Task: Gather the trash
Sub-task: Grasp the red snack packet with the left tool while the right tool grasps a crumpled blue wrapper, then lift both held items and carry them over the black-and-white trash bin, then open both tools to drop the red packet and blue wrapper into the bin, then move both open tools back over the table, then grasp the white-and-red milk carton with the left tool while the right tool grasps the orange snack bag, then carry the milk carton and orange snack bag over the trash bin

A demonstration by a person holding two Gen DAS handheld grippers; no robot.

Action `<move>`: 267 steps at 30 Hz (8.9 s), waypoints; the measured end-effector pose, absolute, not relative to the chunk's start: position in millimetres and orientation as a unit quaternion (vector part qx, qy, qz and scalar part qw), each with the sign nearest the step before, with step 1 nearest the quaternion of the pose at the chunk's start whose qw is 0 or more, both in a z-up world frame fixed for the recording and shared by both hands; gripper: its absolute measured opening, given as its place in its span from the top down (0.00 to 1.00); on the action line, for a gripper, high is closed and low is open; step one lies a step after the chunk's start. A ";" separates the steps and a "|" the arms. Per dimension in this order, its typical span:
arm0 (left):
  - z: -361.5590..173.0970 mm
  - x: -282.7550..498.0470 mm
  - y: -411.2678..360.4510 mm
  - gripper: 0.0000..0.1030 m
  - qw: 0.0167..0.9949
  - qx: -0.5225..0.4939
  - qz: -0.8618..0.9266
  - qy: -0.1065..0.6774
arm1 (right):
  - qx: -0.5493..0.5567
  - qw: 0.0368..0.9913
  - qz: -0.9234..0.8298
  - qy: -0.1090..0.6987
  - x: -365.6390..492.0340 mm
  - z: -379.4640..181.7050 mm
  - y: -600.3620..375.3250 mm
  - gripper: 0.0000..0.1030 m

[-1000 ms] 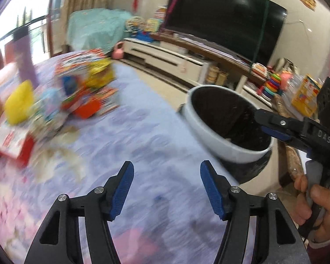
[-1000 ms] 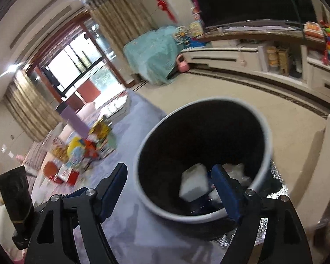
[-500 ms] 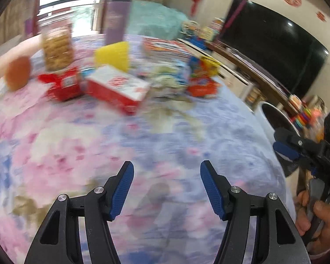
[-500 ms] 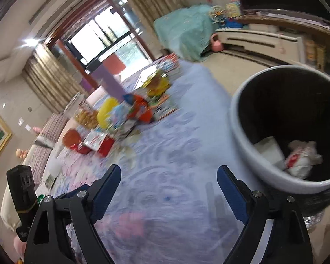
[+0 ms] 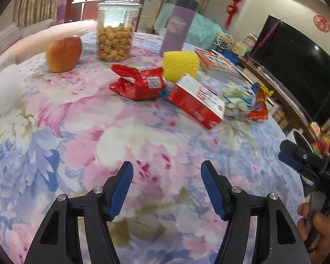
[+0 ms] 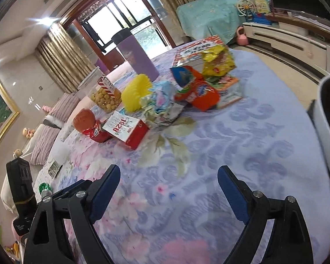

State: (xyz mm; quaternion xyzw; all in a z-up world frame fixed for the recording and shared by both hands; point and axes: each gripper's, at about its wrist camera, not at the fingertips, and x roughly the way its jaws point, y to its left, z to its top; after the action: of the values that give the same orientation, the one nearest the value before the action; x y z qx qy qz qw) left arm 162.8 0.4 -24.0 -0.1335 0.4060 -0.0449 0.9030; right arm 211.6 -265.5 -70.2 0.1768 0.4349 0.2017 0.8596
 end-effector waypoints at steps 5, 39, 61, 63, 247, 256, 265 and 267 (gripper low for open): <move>-25.9 176.4 6.3 0.32 0.902 -0.142 -0.036 0.407 | 0.168 0.863 0.205 0.429 225.5 -68.6 -247.4 0.11; -26.4 255.6 18.5 0.81 0.919 -0.139 -0.018 0.369 | 0.138 0.882 0.208 0.400 264.9 -75.0 -226.1 0.88; -0.8 176.2 -59.7 0.82 0.917 -0.107 -0.126 0.364 | 0.159 0.890 0.197 0.379 191.3 -47.3 -288.9 0.88; 0.9 173.4 -70.2 0.82 0.916 -0.101 -0.138 0.364 | 0.161 0.893 0.188 0.377 186.8 -46.9 -299.5 0.88; -14.7 193.8 -98.5 0.44 0.912 -0.066 -0.092 0.395 | 0.155 0.874 0.199 0.415 220.6 -71.9 -311.6 0.78; -23.8 180.5 -104.6 0.41 0.904 -0.054 -0.082 0.417 | 0.162 0.877 0.187 0.412 202.6 -69.4 -325.3 0.78; -33.6 193.4 -118.2 0.49 0.906 -0.038 -0.057 0.417 | 0.174 0.876 0.183 0.411 199.7 -69.9 -332.3 0.78; -31.8 191.8 -120.6 0.49 0.908 -0.034 -0.063 0.412 | 0.175 0.878 0.182 0.407 197.6 -67.6 -336.1 0.78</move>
State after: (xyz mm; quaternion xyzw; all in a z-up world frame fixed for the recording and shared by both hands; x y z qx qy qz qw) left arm 191.8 -120.6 -31.8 -0.0340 0.4122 -0.0631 0.9083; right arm 197.6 -336.1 -67.6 0.1751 0.4065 0.1820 0.8780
